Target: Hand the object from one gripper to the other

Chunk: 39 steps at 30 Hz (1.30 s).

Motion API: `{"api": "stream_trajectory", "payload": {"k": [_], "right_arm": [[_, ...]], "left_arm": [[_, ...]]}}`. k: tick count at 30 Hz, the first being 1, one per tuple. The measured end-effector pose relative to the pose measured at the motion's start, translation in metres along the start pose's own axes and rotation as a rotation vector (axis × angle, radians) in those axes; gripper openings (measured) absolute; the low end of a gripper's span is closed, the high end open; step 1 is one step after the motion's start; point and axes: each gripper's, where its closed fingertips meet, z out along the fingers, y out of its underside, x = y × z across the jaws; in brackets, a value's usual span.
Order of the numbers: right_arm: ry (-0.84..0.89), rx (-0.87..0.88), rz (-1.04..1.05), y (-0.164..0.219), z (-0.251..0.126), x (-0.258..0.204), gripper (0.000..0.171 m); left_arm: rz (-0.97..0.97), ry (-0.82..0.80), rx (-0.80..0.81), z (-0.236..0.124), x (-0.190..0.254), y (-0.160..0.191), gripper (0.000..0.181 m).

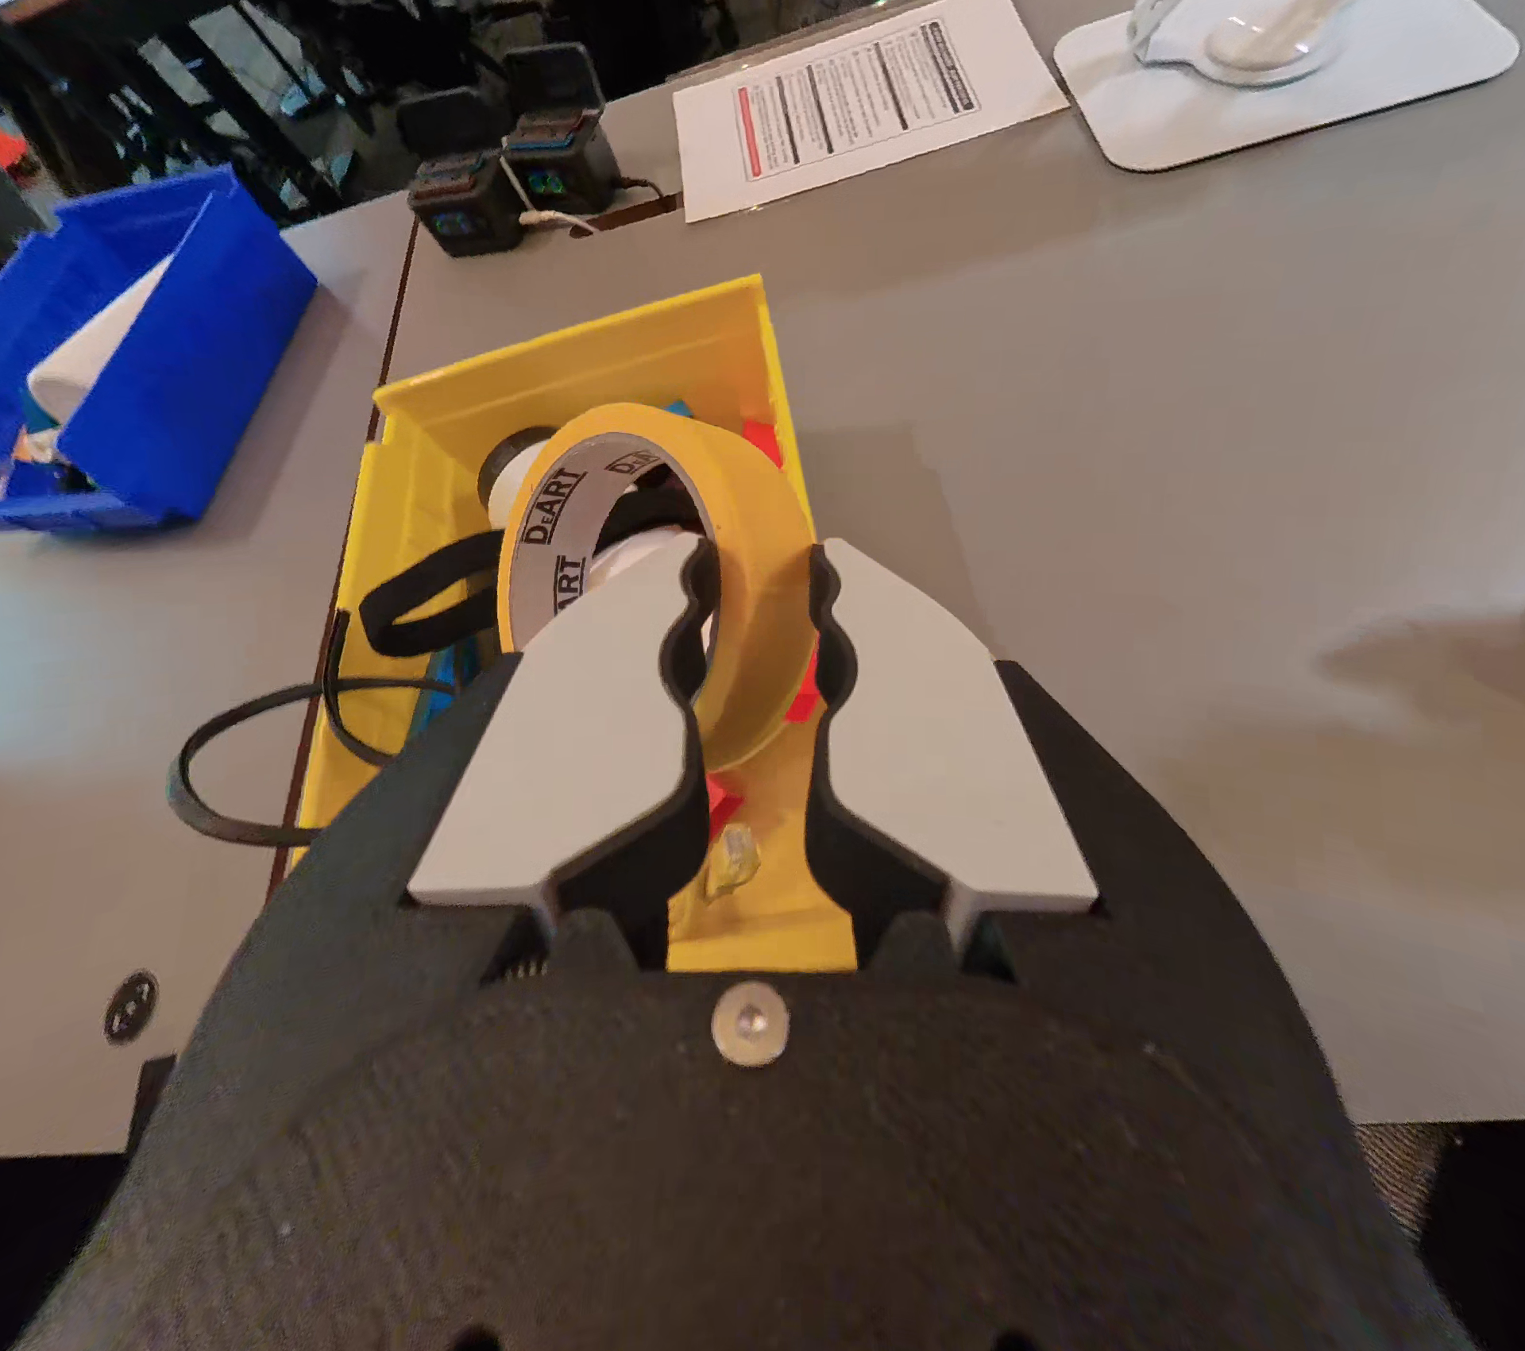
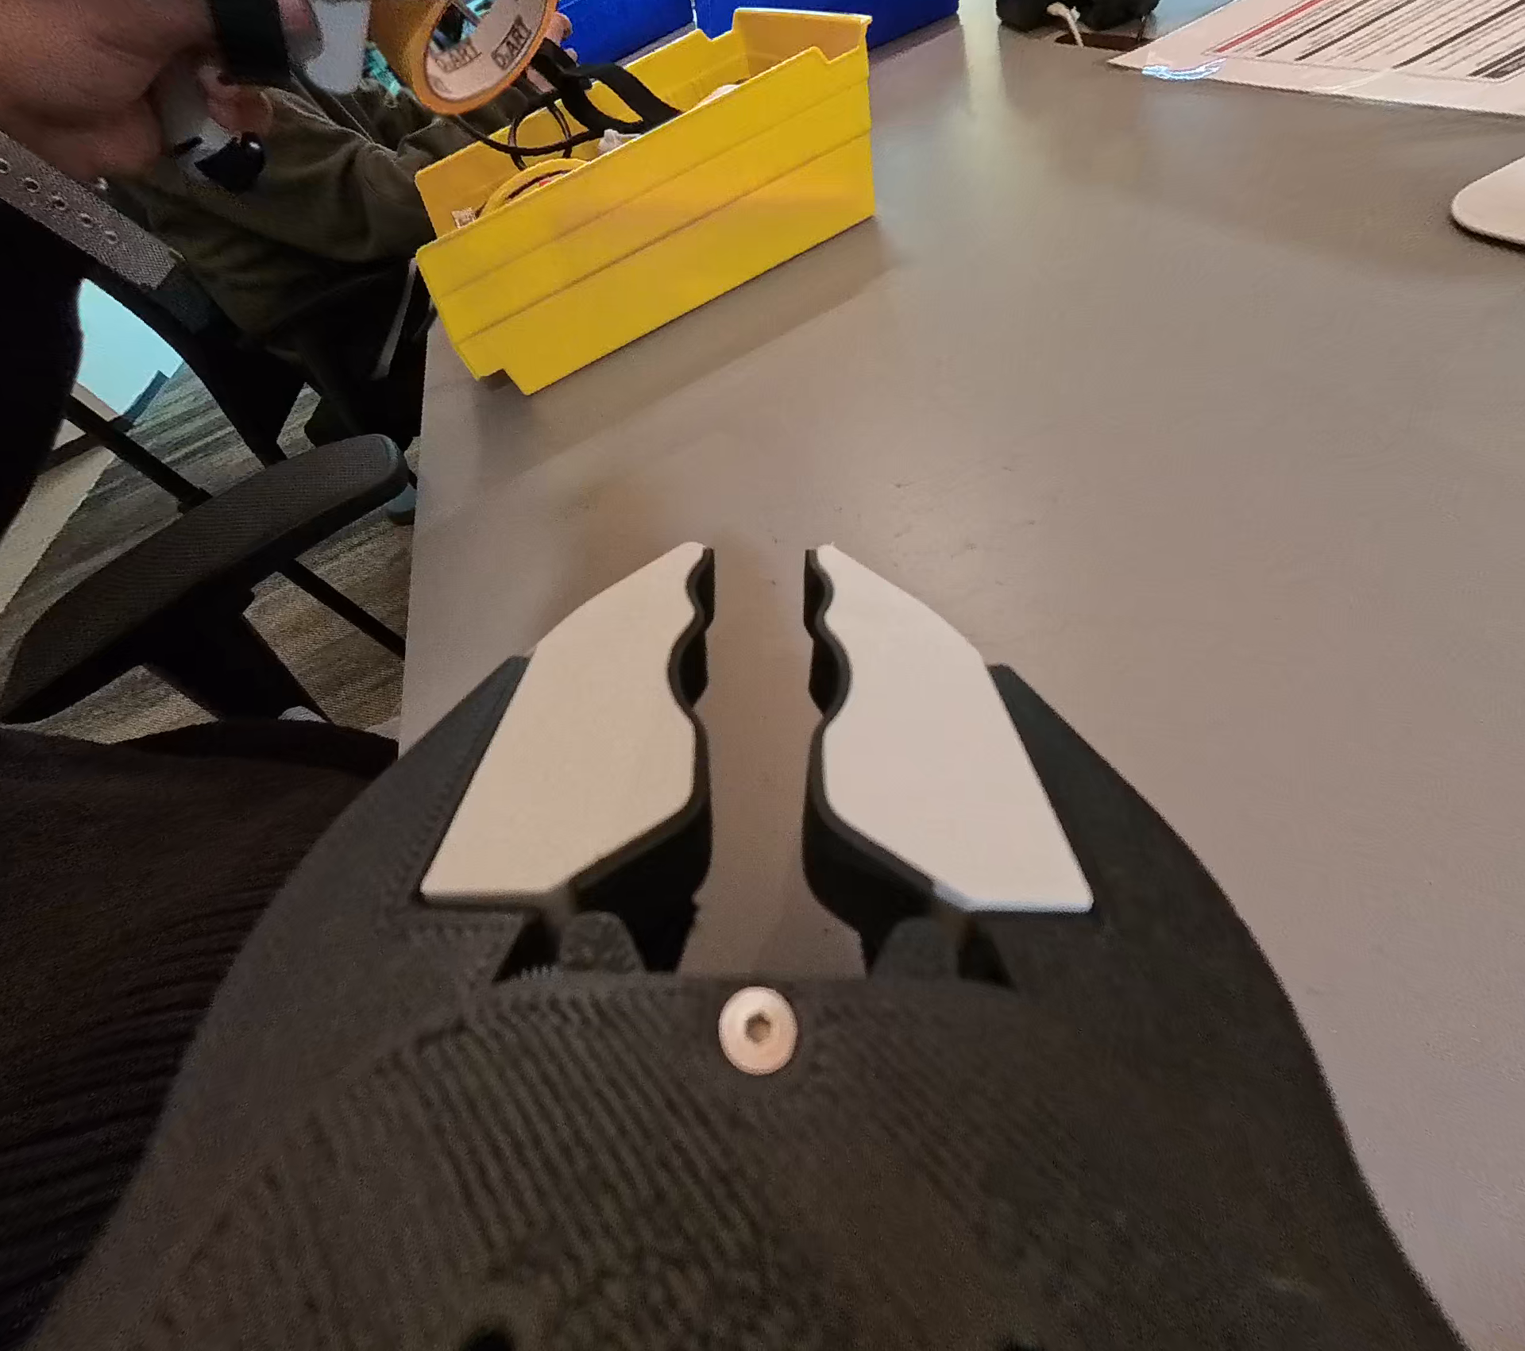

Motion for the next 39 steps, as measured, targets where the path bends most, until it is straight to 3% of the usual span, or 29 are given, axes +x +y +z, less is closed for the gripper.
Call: {"api": "stream_trajectory", "payload": {"k": [4, 8, 13, 22, 31, 35, 39], "right_arm": [[0.01, -0.012, -0.019, 0.003, 0.002, 0.0, 0.02], [0.017, -0.02, -0.042, 0.004, 0.003, -0.002, 0.02], [0.006, -0.014, -0.036, 0.003, 0.004, -0.005, 0.019], [0.005, -0.015, -0.029, 0.004, 0.004, -0.004, 0.019], [0.002, -0.014, -0.02, 0.005, 0.004, -0.003, 0.019], [0.0, -0.012, -0.012, 0.004, 0.004, -0.002, 0.019], [0.0, -0.011, -0.008, 0.004, 0.004, -0.001, 0.019]], "left_arm": [[0.138, -0.042, 0.003, 0.008, 0.019, -0.015, 0.023], [0.403, -0.187, -0.061, 0.017, 0.027, -0.024, 0.023], [0.664, -0.251, -0.096, 0.022, 0.05, -0.037, 0.023], [0.805, -0.224, -0.1, 0.04, 0.078, -0.041, 0.023], [0.774, -0.173, -0.139, 0.044, 0.072, -0.032, 0.023], [0.546, 0.121, -0.107, 0.039, 0.095, -0.036, 0.023], [0.245, 0.404, 0.015, 0.014, 0.111, -0.072, 0.023]]}}
